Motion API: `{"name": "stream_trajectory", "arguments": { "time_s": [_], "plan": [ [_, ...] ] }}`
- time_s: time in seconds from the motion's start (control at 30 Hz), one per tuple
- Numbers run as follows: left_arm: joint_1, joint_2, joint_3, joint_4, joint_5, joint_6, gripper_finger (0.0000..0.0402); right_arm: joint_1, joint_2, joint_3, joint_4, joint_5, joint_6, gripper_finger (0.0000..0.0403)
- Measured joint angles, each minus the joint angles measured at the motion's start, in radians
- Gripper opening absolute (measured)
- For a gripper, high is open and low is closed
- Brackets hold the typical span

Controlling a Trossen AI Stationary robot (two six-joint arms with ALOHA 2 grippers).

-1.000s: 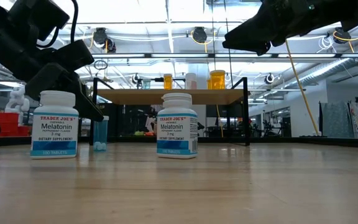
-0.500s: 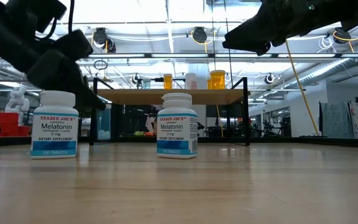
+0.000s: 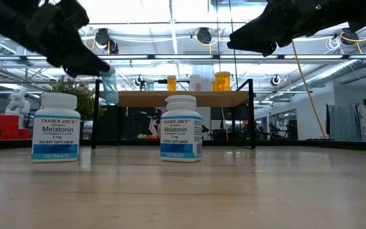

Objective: Pick and place medicine bottles onto shelf by color
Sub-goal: Put the small blue pill bottle on the shelf aligned with the small blue pill bottle

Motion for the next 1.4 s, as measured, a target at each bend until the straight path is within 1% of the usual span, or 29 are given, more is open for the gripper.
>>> {"name": "stream_trajectory", "arguments": {
  "time_s": [0.13, 0.33, 0.53, 0.87, 1.2, 1.4],
  "plan": [
    [0.017, -0.018, 0.09, -0.145, 0.0, 0.013, 0.014, 0.0, 0.0, 0.0, 0.0, 0.0, 0.001, 0.0169],
    [0.056, -0.018, 0.232, -0.289, 0.001, 0.083, 0.014, 0.002, 0.0, 0.0, -0.014, 0.0, 0.013, 0.0169],
    [0.114, -0.018, 0.356, -0.429, 0.007, 0.106, 0.014, 0.016, 0.0, 0.0, -0.039, 0.0, 0.023, 0.0169],
    [0.26, -0.017, 0.459, -0.465, 0.168, 0.189, 0.014, 0.052, 0.0, 0.0, -0.042, 0.0, 0.045, 0.0169],
    [0.428, -0.014, 0.545, -0.478, 0.256, 0.286, 0.014, 0.057, 0.0, 0.0, -0.046, 0.003, 0.024, 0.0169],
    [0.518, 0.0, 0.589, -0.479, 0.29, 0.348, 0.014, 0.057, 0.0, 0.0, -0.046, 0.004, 0.009, 0.0169]
  ]
}}
